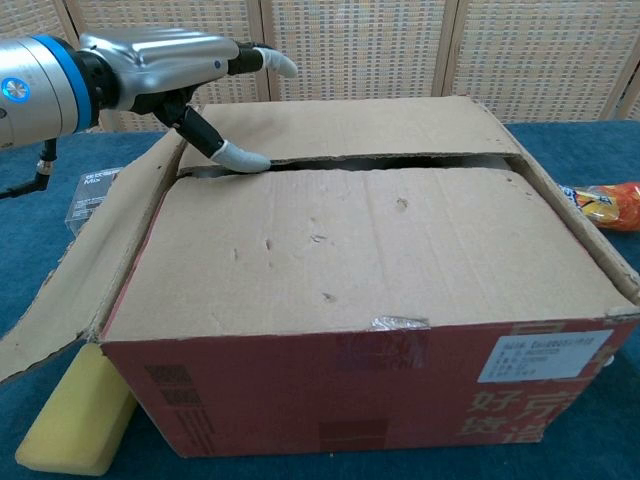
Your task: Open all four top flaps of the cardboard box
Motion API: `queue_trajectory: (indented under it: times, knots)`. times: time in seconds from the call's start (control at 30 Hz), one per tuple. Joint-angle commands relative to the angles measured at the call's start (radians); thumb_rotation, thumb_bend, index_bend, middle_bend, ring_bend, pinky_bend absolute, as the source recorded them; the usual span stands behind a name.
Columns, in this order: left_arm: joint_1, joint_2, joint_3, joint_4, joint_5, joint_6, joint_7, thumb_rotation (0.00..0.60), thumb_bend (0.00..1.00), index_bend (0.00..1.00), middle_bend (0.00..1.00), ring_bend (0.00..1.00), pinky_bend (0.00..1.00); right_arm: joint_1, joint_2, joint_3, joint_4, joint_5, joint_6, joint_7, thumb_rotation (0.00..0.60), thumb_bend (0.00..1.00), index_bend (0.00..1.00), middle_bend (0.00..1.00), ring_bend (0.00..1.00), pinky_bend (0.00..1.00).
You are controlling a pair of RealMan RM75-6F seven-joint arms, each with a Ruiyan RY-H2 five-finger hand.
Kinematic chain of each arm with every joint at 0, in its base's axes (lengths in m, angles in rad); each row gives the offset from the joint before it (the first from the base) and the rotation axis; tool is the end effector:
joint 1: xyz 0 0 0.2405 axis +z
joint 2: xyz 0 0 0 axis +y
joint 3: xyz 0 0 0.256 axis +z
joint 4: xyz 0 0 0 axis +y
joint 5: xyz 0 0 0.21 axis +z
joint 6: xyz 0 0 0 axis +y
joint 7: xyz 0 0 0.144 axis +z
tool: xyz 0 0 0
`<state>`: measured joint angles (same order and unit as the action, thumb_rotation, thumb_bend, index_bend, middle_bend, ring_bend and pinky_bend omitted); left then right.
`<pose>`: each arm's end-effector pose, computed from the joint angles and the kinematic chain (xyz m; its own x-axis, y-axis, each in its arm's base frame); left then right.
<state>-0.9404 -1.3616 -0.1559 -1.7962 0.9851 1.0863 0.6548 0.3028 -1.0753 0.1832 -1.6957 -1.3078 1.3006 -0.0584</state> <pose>-0.0635 0.3402 0.0350 0.6032 0.0555 0.7957 0.6957 -0.5245 -0.4908 -0.2670 -0.2694 0.1689 0.3645 0.0151 0.9311 -0.9297 -0.0510 0.3648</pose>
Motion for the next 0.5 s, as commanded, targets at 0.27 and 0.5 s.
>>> queue_trajectory:
  times: [0.27, 0.5]
  knots:
    - [0.021, 0.016, -0.014, -0.008, 0.063, 0.054, -0.002, 0.317, 0.22, 0.01, 0.0, 0.0, 0.0, -0.001, 0.001, 0.002, 0.0, -0.001, 0.003, 0.001, 0.6, 0.98, 0.03, 0.01, 0.0, 0.0]
    - [0.032, 0.031, -0.042, -0.003, 0.101, 0.093, -0.011, 0.316, 0.22, 0.01, 0.0, 0.0, 0.0, -0.003, 0.004, 0.003, -0.004, -0.004, 0.006, 0.002, 0.6, 0.98, 0.03, 0.01, 0.0, 0.0]
